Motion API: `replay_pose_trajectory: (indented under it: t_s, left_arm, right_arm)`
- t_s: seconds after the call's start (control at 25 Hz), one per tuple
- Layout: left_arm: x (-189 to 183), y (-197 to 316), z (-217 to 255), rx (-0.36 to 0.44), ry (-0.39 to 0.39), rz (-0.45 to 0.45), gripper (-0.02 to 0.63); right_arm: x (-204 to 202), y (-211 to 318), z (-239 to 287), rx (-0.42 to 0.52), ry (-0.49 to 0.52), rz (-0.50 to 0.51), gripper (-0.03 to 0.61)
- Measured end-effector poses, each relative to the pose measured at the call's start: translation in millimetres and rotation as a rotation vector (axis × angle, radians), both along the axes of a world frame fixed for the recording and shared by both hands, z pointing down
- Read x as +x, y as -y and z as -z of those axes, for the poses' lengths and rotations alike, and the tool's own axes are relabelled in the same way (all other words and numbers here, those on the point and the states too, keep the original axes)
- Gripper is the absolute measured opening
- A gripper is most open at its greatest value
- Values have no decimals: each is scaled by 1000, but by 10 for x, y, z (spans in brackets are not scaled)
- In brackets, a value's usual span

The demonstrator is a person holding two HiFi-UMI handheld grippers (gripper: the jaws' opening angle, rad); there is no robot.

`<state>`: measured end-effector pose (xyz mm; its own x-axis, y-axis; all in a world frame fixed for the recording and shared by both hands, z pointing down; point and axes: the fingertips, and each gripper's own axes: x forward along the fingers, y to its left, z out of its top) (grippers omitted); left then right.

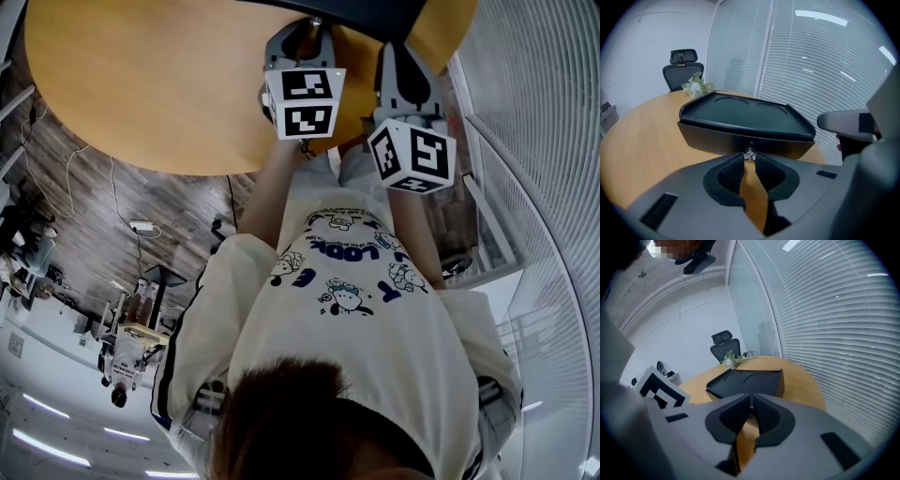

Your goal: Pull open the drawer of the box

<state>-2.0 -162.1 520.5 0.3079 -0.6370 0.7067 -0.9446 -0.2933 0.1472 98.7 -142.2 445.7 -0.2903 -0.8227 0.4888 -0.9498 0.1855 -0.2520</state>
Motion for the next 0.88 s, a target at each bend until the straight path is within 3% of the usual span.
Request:
replay_pose_trajectory:
  t_s: [0.88]
  left_arm:
    - [-75, -294, -15, -46, -6, -14, 78]
  right_arm:
    - [-153, -155, -10, -8, -6, -4, 41]
